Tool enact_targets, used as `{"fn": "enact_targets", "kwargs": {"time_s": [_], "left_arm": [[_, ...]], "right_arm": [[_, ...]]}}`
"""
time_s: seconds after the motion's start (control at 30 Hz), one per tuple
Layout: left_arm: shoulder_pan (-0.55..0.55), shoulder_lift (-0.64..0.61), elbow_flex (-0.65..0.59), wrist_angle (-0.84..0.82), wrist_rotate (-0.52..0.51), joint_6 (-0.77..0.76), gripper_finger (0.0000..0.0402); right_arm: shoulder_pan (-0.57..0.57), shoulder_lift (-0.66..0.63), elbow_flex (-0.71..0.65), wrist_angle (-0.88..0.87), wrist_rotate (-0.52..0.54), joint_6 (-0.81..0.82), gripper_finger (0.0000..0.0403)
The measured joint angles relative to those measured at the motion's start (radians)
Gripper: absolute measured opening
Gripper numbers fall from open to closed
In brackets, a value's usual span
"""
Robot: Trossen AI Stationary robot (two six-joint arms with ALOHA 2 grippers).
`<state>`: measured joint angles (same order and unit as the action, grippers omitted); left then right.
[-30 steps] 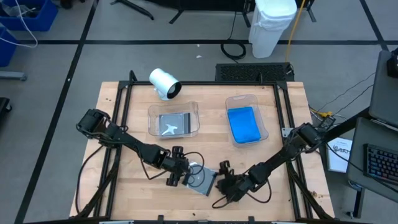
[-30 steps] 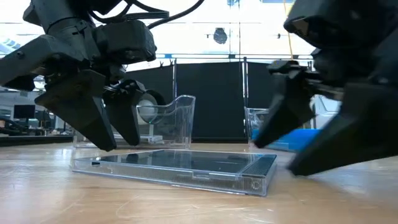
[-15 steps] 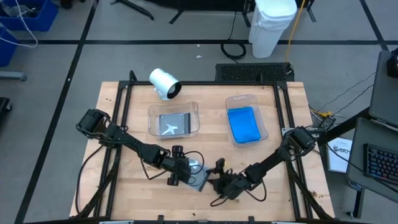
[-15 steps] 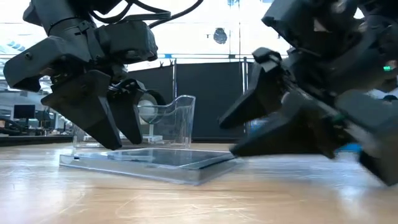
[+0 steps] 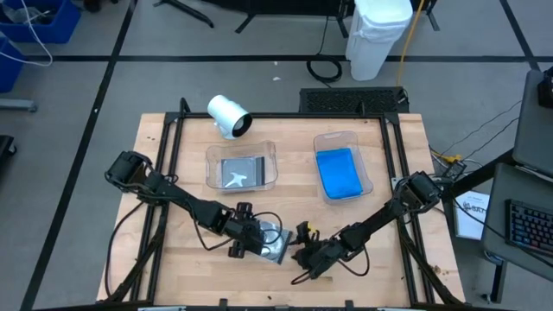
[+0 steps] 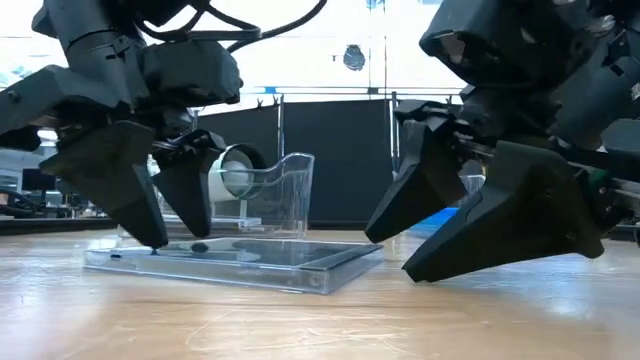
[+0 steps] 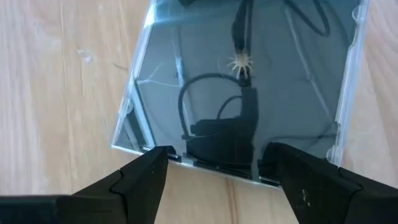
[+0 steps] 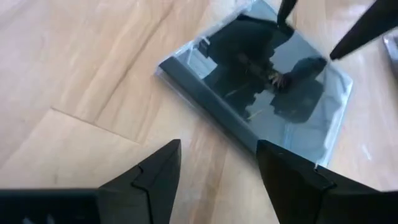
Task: Pick & place jewel cases by type
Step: Put the black cd case into the left transparent bin
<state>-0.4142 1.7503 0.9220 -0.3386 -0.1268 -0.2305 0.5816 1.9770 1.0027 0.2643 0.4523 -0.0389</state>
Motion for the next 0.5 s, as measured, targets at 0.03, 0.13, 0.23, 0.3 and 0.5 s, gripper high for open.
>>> {"fn": "enact_targets", "kwargs": {"time_s": [0.03,0.13,0.23,0.3,0.5], "left_arm": [[-0.001,-0.001,0.001,-0.012,0.002,0.008,0.0296],[-0.007,-0.017,0.011,-0.055,0.001,0.049,0.0296],[-0.019,-0.035,0.026,-0.104,-0.009,0.099,0.0296],[-0.034,-0.067,0.047,-0.122,-0.035,0.106,0.0296],[-0.072,-0.107,0.117,-0.376,-0.111,0.080,0.0296]], "right_arm": [[0.000,0.000,0.000,-0.001,-0.002,0.019,0.0207],[0.002,0.000,0.000,-0.001,-0.005,0.030,0.0206],[0.001,0.000,0.000,-0.005,-0.006,0.034,0.0202],[-0.005,0.000,0.000,-0.002,-0.009,0.035,0.0201],[-0.007,0.000,0.000,-0.009,-0.011,0.045,0.0201]]}}
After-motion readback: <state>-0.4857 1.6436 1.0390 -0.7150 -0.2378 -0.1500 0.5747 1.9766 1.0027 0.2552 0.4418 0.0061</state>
